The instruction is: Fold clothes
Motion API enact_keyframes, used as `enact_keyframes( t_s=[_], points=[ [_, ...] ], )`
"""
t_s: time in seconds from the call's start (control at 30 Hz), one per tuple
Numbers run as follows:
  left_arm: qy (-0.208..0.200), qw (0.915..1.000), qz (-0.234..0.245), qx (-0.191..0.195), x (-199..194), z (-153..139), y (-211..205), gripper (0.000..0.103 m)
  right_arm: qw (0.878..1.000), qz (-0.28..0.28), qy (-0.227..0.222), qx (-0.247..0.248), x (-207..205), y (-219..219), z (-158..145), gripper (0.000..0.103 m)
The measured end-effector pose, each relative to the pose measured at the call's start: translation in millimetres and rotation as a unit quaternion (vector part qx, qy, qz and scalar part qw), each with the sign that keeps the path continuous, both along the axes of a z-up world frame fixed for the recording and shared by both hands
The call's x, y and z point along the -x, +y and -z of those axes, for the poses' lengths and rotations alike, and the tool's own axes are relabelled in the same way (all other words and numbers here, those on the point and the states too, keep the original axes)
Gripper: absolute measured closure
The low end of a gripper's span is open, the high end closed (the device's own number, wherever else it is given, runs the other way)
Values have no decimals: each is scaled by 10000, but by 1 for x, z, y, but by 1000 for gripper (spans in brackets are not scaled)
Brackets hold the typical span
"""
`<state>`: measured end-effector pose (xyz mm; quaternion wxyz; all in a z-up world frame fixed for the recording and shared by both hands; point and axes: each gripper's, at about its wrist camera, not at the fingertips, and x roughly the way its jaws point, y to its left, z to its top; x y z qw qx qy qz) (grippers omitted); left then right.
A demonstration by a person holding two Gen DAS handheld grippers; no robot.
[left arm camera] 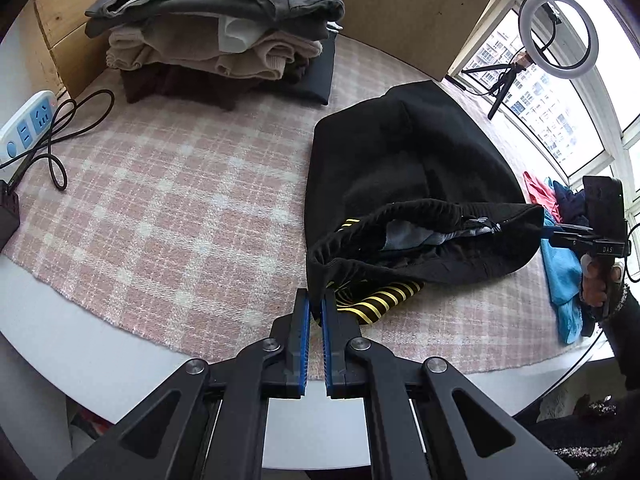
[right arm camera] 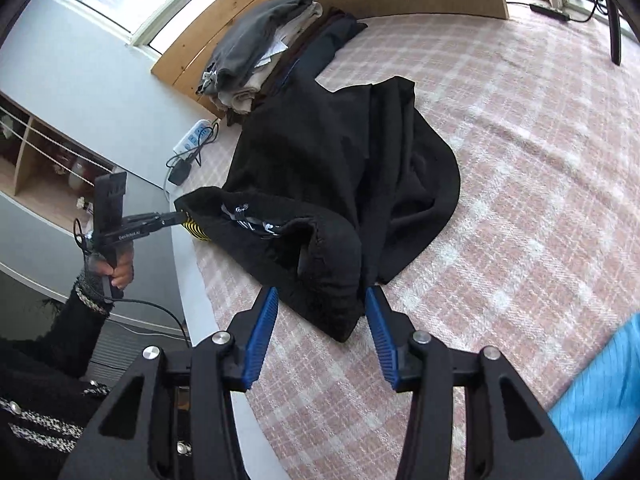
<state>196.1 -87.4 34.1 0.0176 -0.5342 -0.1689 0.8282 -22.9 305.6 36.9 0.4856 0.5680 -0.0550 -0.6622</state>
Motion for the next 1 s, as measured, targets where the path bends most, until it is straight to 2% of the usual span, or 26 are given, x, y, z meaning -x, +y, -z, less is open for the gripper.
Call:
enact_keyframes(
  t_s=[0.03,0.07,0.1,0.13,0.2,0.3,0.4,0.43,0.57,0.6,0.67,0.73,0.9,0.93,0.97,1.0],
  points=[
    [-16,10000,-13,5,0,1,0,98,10000,-14,-25,51,1,-4,2,60],
    [-32,10000,-26,7,0,2,-1,98,10000,-27,-26,72,2,-8,4,75],
    [-40,10000,-43,6,0,3,-1,98,9998,-32,135,-115,0,-11,2,83],
    [-47,10000,-62,3,0,4,-2,98,9991,-37,295,-302,-3,-15,-1,83],
    [-12,10000,-69,-40,-4,3,-2,98,9943,-23,791,-714,-10,-22,-6,96],
    [77,9999,-41,-130,-12,2,1,98,9754,25,1728,-1369,-21,-32,-14,98],
    [125,9992,113,-355,-16,6,15,97,9434,73,2641,-2005,-33,-42,-22,99],
    [109,9996,147,-205,-16,7,22,97,9299,89,2939,-2212,-37,-46,-25,99],
    [278,9994,138,-171,-30,-2,35,94,8651,149,4038,-2971,-53,-59,-35,99],
    [325,9992,134,-175,-34,-5,38,91,8695,150,3982,-2919,-51,-57,-36,99],
    [420,9990,106,-90,-44,-10,43,82,8863,168,3711,-2765,-46,-51,-39,99],
    [494,9987,107,72,-50,-14,49,79,9033,228,3364,-2652,-38,-47,-38,99],
    [464,9963,299,661,-38,-5,63,79,9179,260,3050,-2526,-33,-48,-35,99],
    [450,9954,351,771,-34,-2,65,81,9235,281,2934,-2456,-31,-47,-37,99],
    [436,9944,402,880,-30,0,67,97,9279,323,2835,-2400,-30,-45,-40,99],
    [541,9935,425,905,-27,-11,66,97,9327,372,2734,-2321,-27,-43,-45,99]
  ],
)
